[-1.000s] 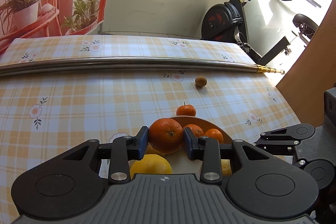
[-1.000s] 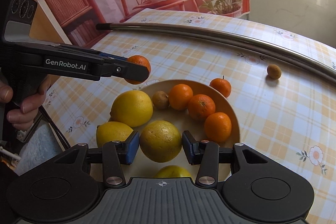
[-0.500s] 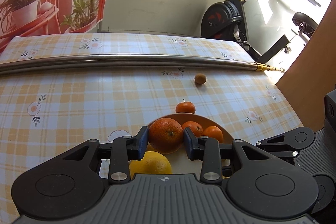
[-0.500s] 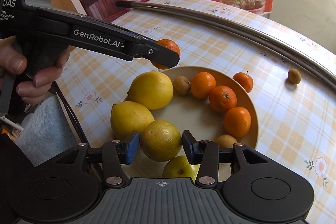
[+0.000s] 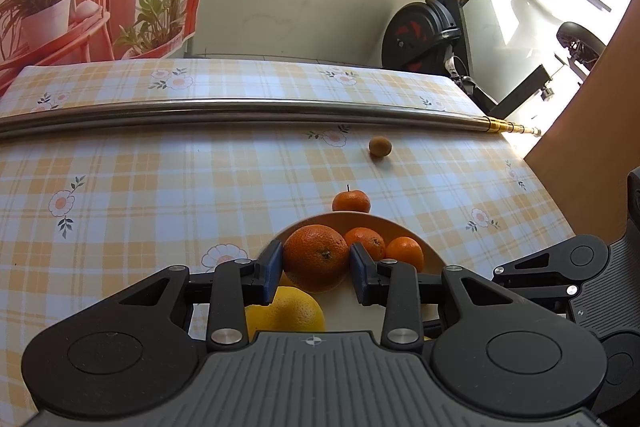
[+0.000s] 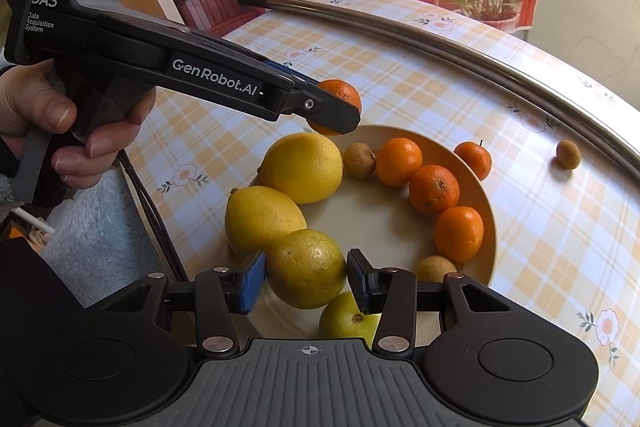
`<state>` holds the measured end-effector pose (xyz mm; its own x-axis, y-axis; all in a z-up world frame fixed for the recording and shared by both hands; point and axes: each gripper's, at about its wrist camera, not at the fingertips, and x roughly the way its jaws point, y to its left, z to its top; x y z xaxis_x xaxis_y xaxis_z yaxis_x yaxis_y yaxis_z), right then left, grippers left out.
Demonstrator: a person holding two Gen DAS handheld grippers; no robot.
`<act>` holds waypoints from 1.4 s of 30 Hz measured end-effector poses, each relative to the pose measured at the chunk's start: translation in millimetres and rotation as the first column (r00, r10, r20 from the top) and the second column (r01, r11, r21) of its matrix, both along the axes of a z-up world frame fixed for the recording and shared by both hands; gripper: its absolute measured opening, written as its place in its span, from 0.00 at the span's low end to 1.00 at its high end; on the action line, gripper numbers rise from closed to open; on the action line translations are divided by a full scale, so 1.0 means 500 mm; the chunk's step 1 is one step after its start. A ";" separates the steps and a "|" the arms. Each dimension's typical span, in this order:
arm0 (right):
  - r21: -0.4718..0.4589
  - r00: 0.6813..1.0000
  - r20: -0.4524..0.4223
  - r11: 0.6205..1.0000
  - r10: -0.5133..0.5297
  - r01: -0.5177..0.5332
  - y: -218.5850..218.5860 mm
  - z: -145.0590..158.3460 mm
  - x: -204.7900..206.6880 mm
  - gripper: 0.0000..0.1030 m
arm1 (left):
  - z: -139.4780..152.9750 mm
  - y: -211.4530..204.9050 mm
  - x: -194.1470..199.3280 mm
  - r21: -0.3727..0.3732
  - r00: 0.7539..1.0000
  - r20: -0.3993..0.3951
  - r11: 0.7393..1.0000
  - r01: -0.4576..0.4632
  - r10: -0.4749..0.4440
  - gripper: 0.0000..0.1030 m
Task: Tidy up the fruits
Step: 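Carry the orange and lemon over the beige plate with both tools, then open the right tool to drop the lemon while the left tool releases the orange onto the plate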
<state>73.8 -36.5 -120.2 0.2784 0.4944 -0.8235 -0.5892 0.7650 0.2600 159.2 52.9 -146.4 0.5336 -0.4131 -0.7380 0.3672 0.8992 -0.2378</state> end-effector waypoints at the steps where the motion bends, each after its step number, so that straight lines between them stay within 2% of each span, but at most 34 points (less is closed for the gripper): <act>1: 0.000 1.000 -0.001 1.000 0.010 -0.010 0.001 0.002 -0.002 0.40 | 0.000 0.000 0.000 0.000 1.000 0.000 1.000 0.000 0.000 0.37; 10: -0.009 0.996 -0.035 0.996 0.084 -0.084 0.026 -0.006 -0.018 0.40 | -0.002 -0.003 -0.001 0.000 1.000 0.000 1.000 0.004 -0.004 0.37; 16: -0.022 0.998 -0.035 0.998 0.052 -0.053 0.022 -0.016 -0.014 0.40 | -0.003 -0.005 -0.002 0.000 1.000 0.000 1.000 0.008 -0.008 0.37; 21: -0.056 0.997 -0.014 0.996 0.069 -0.070 0.031 -0.017 -0.016 0.41 | -0.003 -0.007 -0.002 0.005 1.000 -0.004 1.000 0.011 -0.011 0.37; 27: -0.046 0.999 -0.010 0.998 0.044 -0.044 0.025 -0.016 -0.012 0.40 | -0.004 -0.009 -0.005 0.006 1.000 -0.008 1.000 0.013 -0.013 0.37; 34: -0.014 1.000 0.016 1.000 -0.026 0.026 -0.014 0.006 0.000 0.40 | -0.007 -0.009 -0.005 0.005 1.000 -0.017 1.000 0.012 -0.012 0.37; 39: -0.031 0.987 0.073 0.989 -0.143 0.145 -0.070 0.025 0.015 0.40 | -0.014 -0.015 -0.008 -0.007 0.999 -0.040 1.000 0.027 -0.028 0.37; 42: -0.043 0.969 0.093 0.971 -0.229 0.234 -0.106 0.024 0.026 0.40 | -0.020 -0.029 -0.012 0.000 0.998 -0.048 0.999 0.050 -0.050 0.37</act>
<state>86.7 -89.3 -108.2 0.4519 0.3639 -0.8145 -0.4129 0.8946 0.1706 153.4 38.2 -156.4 0.4765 -0.4375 -0.7626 0.4001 0.8803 -0.2550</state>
